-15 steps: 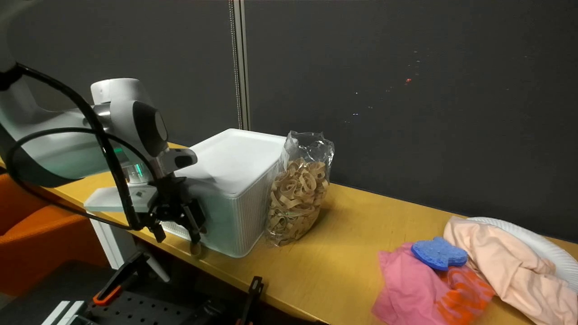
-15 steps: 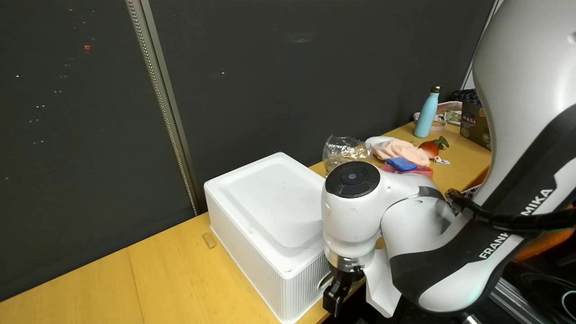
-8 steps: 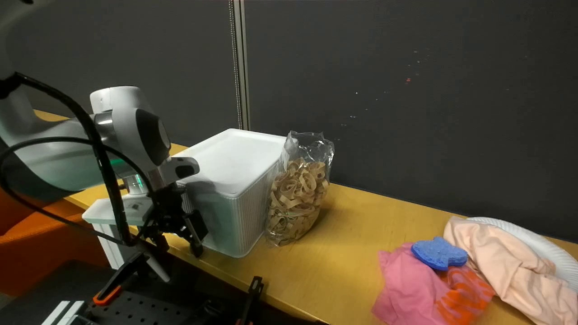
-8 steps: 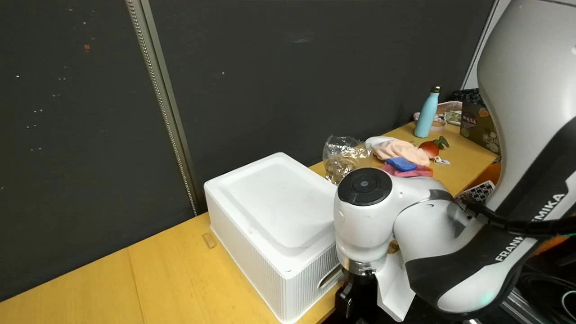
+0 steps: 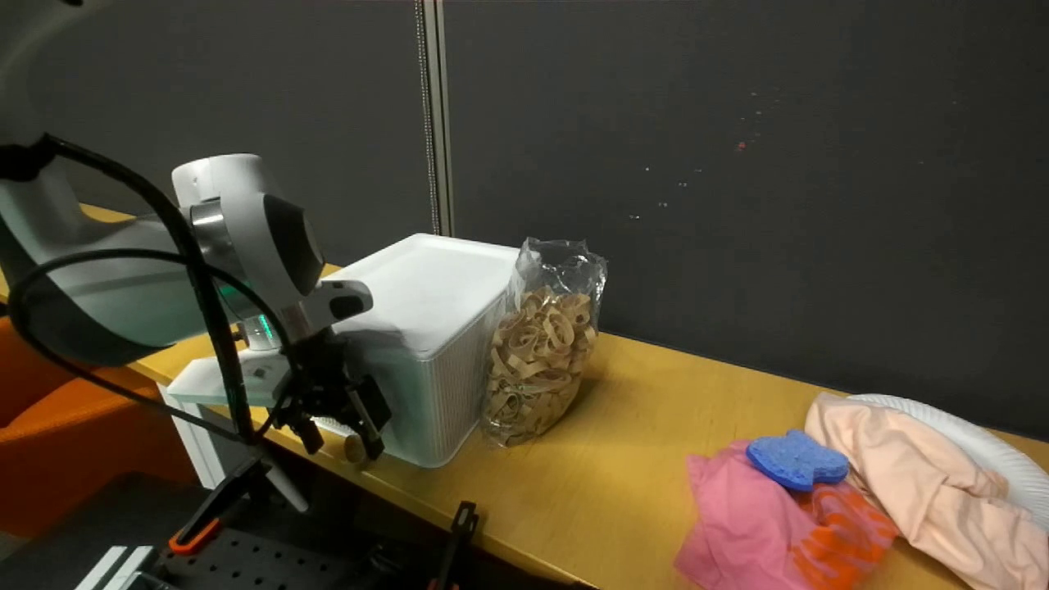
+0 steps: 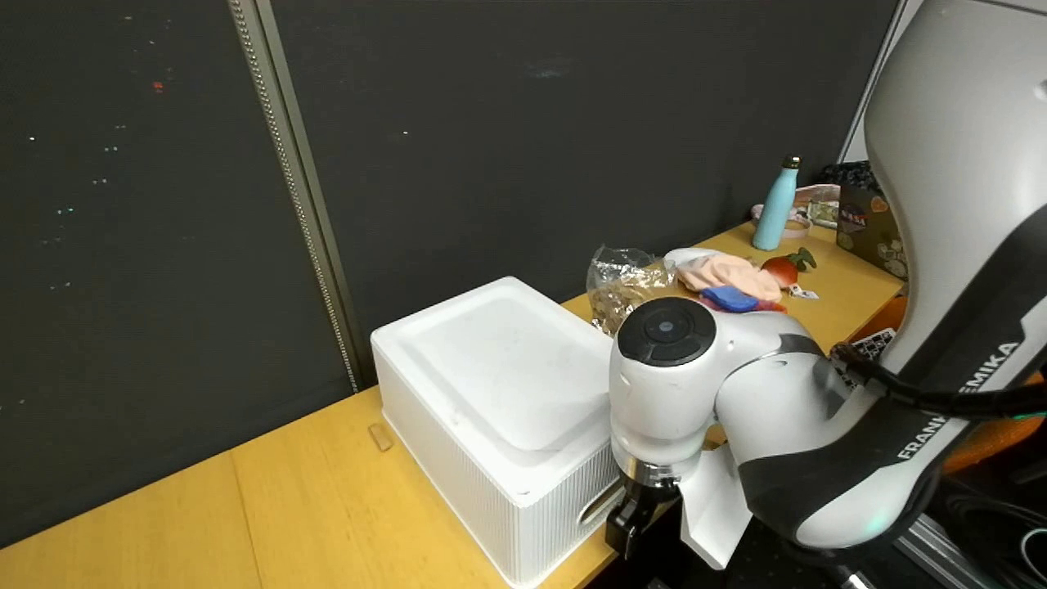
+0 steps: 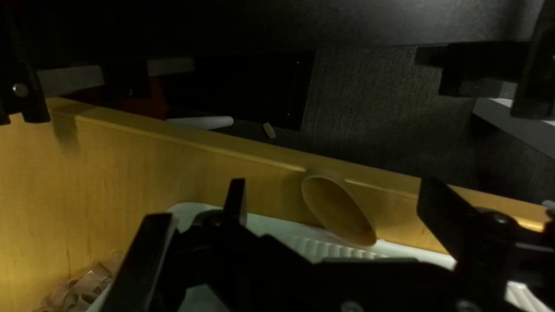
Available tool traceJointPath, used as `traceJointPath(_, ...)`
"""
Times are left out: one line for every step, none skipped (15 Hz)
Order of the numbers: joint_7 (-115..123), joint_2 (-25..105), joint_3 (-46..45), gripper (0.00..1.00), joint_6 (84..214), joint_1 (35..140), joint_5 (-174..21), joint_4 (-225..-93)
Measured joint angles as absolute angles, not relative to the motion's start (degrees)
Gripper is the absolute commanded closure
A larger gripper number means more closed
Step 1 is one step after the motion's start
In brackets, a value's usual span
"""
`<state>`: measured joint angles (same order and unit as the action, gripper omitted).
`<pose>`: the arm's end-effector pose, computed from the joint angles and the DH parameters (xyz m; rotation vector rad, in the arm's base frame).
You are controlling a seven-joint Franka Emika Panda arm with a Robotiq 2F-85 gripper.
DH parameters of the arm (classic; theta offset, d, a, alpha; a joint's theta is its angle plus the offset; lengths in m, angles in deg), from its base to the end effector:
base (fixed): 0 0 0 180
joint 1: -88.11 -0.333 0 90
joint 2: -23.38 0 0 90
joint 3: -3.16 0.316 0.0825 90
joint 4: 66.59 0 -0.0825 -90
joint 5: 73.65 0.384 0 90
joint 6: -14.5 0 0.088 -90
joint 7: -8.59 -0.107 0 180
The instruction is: Pick up the rubber band on the table and put it in the plastic bag
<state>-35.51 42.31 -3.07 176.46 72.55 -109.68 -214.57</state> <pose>0.4075 0.0924 0.1333 2.9217 0.0089 0.0137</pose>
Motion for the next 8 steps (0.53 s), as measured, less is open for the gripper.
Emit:
traceJointPath(-35.5, 42.6, -3.1, 0.0, 176.5, 72.5, -109.7, -214.3)
traceJointPath(-35.6, 42.9, -3.1, 0.0, 176.5, 72.5, -109.7, -214.0)
traceJointPath(-35.6, 43.3, -3.1, 0.0, 176.5, 72.5, -109.7, -213.8)
traceJointPath(-35.7, 43.8, -3.1, 0.0, 176.6, 72.5, -109.7, -213.6)
traceJointPath(-35.7, 44.3, -3.2, 0.0, 176.6, 72.5, -109.7, -213.4)
traceJointPath(-35.8, 44.8, -3.2, 0.25, 176.7, 72.5, -109.7, -213.2)
traceJointPath(-35.9, 45.2, -3.2, 0.26, 176.7, 72.5, -109.7, -213.1)
traceJointPath(-36.0, 45.6, -3.3, 0.34, 176.9, 72.5, -109.7, -212.9)
